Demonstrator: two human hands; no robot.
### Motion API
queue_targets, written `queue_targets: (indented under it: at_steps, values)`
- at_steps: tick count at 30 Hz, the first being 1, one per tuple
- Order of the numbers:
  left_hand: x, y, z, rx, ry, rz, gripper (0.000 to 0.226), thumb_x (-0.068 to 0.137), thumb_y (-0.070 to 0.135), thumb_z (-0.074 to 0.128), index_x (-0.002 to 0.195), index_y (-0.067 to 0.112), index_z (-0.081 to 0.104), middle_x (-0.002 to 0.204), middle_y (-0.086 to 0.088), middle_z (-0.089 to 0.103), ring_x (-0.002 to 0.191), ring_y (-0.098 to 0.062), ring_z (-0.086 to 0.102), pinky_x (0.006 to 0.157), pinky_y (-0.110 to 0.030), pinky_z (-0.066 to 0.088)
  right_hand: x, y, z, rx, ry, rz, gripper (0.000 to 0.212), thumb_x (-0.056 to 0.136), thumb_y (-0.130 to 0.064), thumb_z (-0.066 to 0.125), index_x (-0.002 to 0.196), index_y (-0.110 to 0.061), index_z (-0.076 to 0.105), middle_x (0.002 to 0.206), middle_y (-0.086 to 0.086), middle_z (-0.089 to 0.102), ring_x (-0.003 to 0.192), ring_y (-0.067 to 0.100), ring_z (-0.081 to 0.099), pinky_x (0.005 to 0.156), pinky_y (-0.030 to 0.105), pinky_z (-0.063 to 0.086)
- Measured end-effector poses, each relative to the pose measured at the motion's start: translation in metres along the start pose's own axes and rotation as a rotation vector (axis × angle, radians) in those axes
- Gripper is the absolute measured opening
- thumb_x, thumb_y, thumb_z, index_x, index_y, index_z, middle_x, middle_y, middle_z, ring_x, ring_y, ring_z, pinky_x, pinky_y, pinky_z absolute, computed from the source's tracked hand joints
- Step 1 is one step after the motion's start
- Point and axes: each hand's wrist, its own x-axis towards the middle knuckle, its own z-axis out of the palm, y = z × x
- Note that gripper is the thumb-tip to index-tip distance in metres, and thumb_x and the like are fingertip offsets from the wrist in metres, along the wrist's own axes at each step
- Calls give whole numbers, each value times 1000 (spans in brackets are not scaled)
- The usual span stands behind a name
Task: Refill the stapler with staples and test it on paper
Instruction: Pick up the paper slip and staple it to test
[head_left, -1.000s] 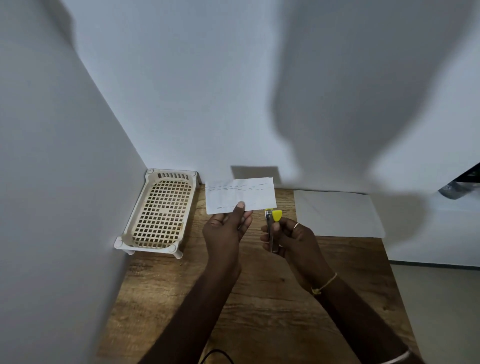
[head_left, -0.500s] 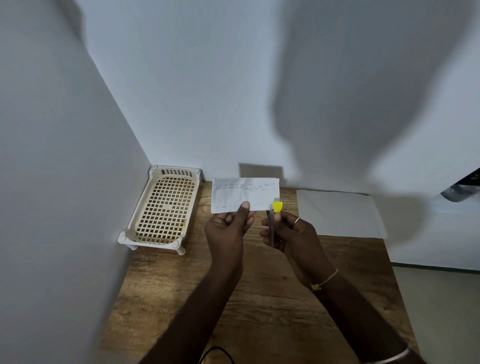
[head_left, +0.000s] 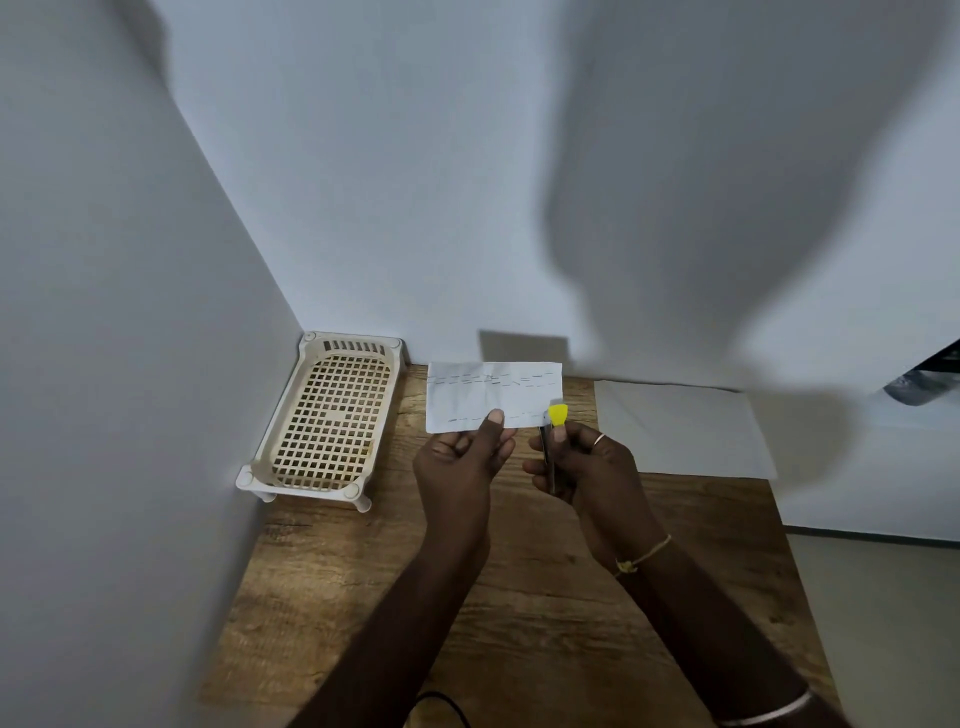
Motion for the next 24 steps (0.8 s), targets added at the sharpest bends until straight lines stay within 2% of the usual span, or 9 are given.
queue_targets:
  at_steps: [3, 7, 10, 12, 15, 20, 24]
  values:
    - [0, -3, -1, 4, 2, -3, 23, 90, 13, 77, 99, -7, 72, 78, -9, 76, 90, -26, 78, 75, -30, 62, 1, -1, 1, 1, 20, 13, 34, 85, -33, 67, 109, -9, 72, 95, 8, 78, 80, 25, 75, 70, 32, 61]
    - [2, -4, -2, -22, -12, -21, 12, 89, 13, 79, 94, 2, 77, 81, -11, 77, 90, -26, 78, 76, -31, 62, 2, -1, 2, 7, 54, 28, 17, 94, -19, 66, 106, -10, 72, 92, 9, 78, 77, 24, 75, 69, 32, 61]
    - [-1, -4, 0, -76, -106, -56, 26, 87, 17, 81, 110, 5, 77, 103, -12, 79, 101, -25, 75, 83, -33, 61, 3, 0, 4, 19, 80, 36, 11, 94, -15, 66, 101, -10, 73, 89, 10, 78, 76, 24, 74, 67, 33, 60]
    - [-5, -6, 4, -76, -217, -64, 37, 85, 21, 83, 119, 9, 74, 115, -14, 77, 110, -29, 73, 90, -40, 61, 4, 2, 5, 21, 90, 36, 8, 94, -12, 66, 96, -10, 74, 87, 11, 78, 76, 24, 75, 66, 33, 60]
    - [-8, -12, 13, -13, -225, -52, 30, 82, 15, 84, 112, 16, 78, 110, -16, 78, 105, -35, 75, 81, -42, 62, 4, 5, 7, -2, 99, 14, 9, 95, -11, 66, 95, -5, 73, 78, 10, 76, 70, 23, 74, 59, 30, 58]
    - [-6, -19, 21, 43, -139, -35, 24, 80, 14, 87, 94, -3, 77, 91, -25, 77, 84, -36, 75, 73, -42, 60, 7, 3, 7, -2, 128, 18, 8, 94, -6, 66, 95, -1, 71, 73, 9, 74, 63, 16, 71, 58, 31, 57]
    - [-6, -18, 22, 65, -155, 31, 15, 81, 12, 85, 93, 6, 80, 92, -19, 79, 87, -33, 78, 72, -40, 62, 6, 2, 8, -16, 149, 2, 4, 92, 1, 65, 89, 2, 68, 55, 4, 66, 44, 9, 60, 50, 28, 48]
